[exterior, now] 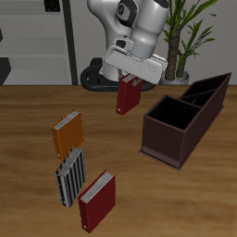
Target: Place the right red book into the left desk caddy's front compartment
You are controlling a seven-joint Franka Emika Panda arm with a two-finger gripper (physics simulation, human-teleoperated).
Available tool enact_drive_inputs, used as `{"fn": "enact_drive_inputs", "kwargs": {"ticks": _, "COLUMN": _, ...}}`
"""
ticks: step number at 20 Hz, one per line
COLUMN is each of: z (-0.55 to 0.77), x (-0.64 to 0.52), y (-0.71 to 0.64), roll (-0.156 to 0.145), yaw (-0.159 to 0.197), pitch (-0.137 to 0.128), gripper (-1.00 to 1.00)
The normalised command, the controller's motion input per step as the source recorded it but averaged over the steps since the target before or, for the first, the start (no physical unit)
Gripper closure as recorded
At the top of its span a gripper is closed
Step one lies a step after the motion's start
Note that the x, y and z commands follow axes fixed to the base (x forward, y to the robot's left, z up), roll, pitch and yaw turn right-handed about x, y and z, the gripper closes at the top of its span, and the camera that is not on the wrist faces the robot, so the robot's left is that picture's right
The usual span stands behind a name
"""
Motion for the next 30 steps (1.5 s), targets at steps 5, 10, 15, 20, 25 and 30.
{"fn": "enact_drive_inputs", "kwargs": {"ticks": 5, "z": -0.06, "x": -0.02, "y": 0.24, "roll": 0.024, "yaw": -0.004, "pitch": 0.004, "gripper": 1.00}}
{"fn": "enact_drive_inputs", "kwargs": {"ticks": 10, "z": -0.13, "x": -0.13, "y": 0.31, "roll": -0.024, "yaw": -0.018, "pitch": 0.012, "gripper": 1.00}}
{"fn": "enact_drive_inputs", "kwargs": {"ticks": 15, "z": -0.08, "x": -0.23, "y": 0.30, "roll": -0.024, "yaw": -0.017, "pitch": -0.019, "gripper": 1.00}}
{"fn": "enact_drive_inputs", "kwargs": {"ticks": 20, "z": -0.03, "x": -0.23, "y": 0.24, "roll": 0.015, "yaw": 0.004, "pitch": -0.010, "gripper": 1.00}}
{"fn": "enact_drive_inputs", "kwargs": {"ticks": 25, "z": 0.07, "x": -0.19, "y": 0.30, "roll": 0.031, "yaw": 0.006, "pitch": -0.019, "gripper": 1.00}}
{"fn": "enact_drive_inputs", "kwargs": {"ticks": 30, "z": 0.14, "x": -0.01, "y": 0.22, "roll": 0.008, "yaw": 0.001, "pitch": -0.007, "gripper": 1.00}}
